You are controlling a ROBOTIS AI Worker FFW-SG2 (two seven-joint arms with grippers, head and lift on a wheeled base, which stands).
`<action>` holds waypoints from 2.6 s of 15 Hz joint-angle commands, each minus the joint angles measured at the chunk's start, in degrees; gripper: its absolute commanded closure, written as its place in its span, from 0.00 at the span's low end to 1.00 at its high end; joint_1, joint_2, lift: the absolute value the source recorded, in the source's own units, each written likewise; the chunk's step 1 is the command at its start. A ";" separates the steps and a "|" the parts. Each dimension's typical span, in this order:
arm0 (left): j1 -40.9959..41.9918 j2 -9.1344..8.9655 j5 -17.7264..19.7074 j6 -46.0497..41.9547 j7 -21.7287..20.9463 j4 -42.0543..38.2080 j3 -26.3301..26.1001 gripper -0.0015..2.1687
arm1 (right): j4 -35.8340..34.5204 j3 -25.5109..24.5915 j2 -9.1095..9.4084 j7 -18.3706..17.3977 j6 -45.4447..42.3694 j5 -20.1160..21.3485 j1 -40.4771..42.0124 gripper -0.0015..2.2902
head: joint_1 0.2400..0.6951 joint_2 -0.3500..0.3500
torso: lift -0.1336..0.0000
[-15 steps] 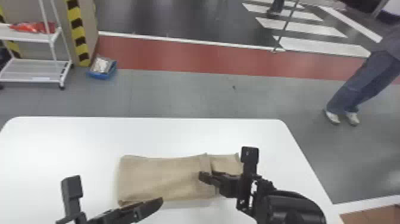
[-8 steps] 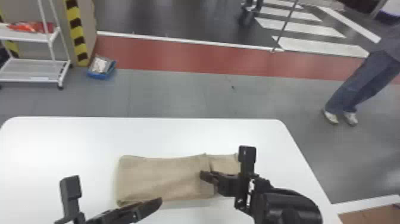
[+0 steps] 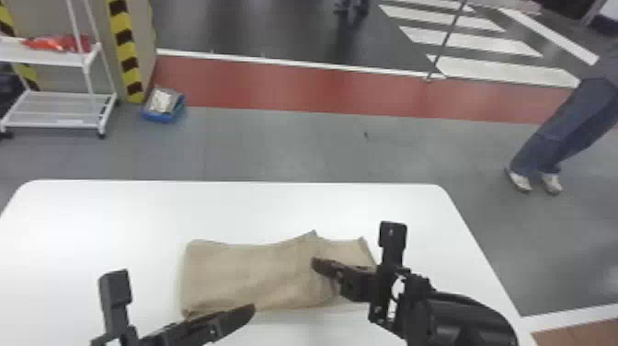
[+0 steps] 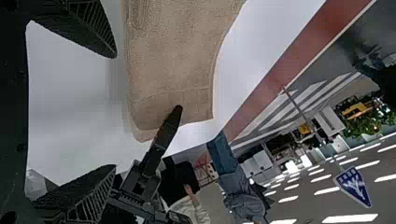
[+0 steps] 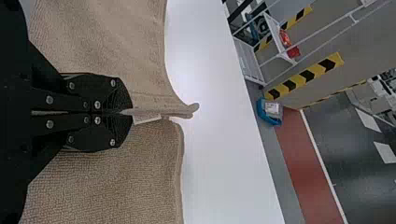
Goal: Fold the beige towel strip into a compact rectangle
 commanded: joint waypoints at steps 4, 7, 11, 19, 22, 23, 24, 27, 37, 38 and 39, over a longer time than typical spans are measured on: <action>0.00 -0.01 0.14 0.07 -0.06 -0.17 -0.17 0.02 | -3.23 0.28 0.00 -1.75 4.77 1.00 -0.11 0.45 | 1.00 0.18 | 1.00; 0.00 -0.01 0.31 0.07 -0.15 -0.17 -0.09 0.02 | 1.17 -0.25 0.00 -1.84 3.01 1.88 -1.51 0.38 | 1.00 0.17 | 1.00; 0.09 -0.01 0.40 0.42 -0.15 -0.52 -0.09 0.02 | 2.40 -0.07 0.18 -1.84 2.30 1.88 -1.78 0.38 | 1.00 0.16 | 1.00; 0.27 -0.01 0.49 2.18 -0.15 -1.14 -0.09 0.02 | -0.94 0.89 0.18 -1.66 4.77 1.18 -0.55 0.55 | 1.00 0.17 | 1.00; 0.44 0.08 0.49 2.70 -0.15 -1.14 0.18 0.02 | -3.93 1.24 0.26 -1.66 5.47 -0.05 0.77 0.55 | 1.00 0.17 | 1.00; 0.53 0.08 0.49 2.88 -0.15 -1.49 0.35 0.02 | -5.60 1.42 0.26 -1.66 5.82 -0.76 1.48 0.55 | 1.00 0.18 | 1.00; 0.62 0.08 0.49 3.06 -0.15 -1.75 0.79 0.02 | -7.54 1.24 0.26 -1.66 7.05 -1.11 2.00 0.55 | 1.00 0.18 | 1.00; 0.71 0.08 0.57 3.06 -0.59 -1.75 2.20 0.02 | -12.72 -0.60 0.00 -1.40 12.15 -2.16 3.32 0.55 | 1.00 0.20 | 1.00; 1.67 -0.01 0.49 3.06 -1.38 -1.93 2.64 0.02 | -19.58 -11.50 -3.43 1.24 25.51 -6.03 0.07 0.55 | 1.00 0.09 | 1.00; 1.67 -0.01 0.22 3.06 -1.38 -2.02 2.38 0.02 | -19.49 -12.29 -3.43 1.76 25.51 -6.12 0.16 0.55 | 1.00 0.08 | 1.00; 1.67 -0.01 0.22 3.06 -1.38 -2.02 2.20 0.02 | -19.23 -13.17 -3.69 2.03 25.33 -5.77 0.16 0.55 | 1.00 0.07 | 1.00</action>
